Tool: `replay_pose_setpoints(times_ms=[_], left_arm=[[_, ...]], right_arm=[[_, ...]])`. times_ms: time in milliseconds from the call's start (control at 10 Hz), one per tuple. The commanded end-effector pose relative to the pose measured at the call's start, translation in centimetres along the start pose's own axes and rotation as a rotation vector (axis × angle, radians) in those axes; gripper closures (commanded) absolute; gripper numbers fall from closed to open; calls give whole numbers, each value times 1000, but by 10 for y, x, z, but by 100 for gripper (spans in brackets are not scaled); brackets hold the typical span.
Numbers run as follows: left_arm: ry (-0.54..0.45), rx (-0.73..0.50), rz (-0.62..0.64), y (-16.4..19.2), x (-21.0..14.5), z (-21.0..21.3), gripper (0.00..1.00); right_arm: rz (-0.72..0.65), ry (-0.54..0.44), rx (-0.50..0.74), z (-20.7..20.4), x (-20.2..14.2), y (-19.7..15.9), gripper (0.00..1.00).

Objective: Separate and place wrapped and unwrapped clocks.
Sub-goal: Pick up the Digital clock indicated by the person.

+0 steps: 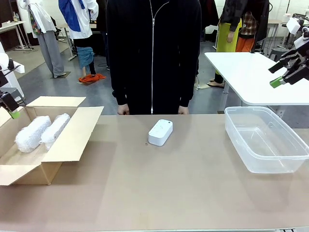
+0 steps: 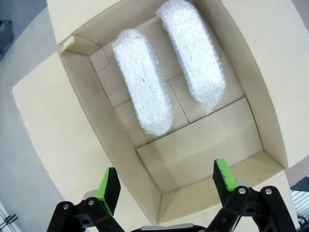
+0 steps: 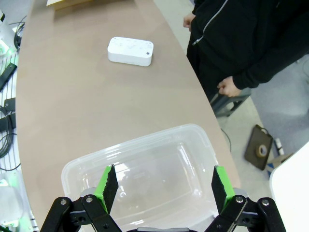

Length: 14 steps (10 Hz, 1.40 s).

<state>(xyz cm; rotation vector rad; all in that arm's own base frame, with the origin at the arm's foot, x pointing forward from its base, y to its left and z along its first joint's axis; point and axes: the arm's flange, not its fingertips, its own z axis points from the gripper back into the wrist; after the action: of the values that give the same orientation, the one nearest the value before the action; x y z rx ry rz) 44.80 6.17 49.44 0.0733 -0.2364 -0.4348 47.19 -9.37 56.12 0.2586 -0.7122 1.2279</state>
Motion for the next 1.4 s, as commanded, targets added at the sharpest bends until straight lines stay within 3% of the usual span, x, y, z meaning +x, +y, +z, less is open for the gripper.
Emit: replay_pose_setpoints(times_ms=[0,400,700,1000,1300], left_arm=[[5,0,3,2,2,1,0],[0,0,0,0,0,0,0],[-82,78,-251,8,-9,15,0],[-211,-88,-502,29,-21,24,0],[-345,-275,-608,59,-37,25,0]], right_arm=[[2,-17,5,-2,1,0,0],[2,-17,5,-2,1,0,0],[2,-17,5,-2,1,0,0],[2,-17,5,-2,1,0,0],[2,-17,5,-2,1,0,0]])
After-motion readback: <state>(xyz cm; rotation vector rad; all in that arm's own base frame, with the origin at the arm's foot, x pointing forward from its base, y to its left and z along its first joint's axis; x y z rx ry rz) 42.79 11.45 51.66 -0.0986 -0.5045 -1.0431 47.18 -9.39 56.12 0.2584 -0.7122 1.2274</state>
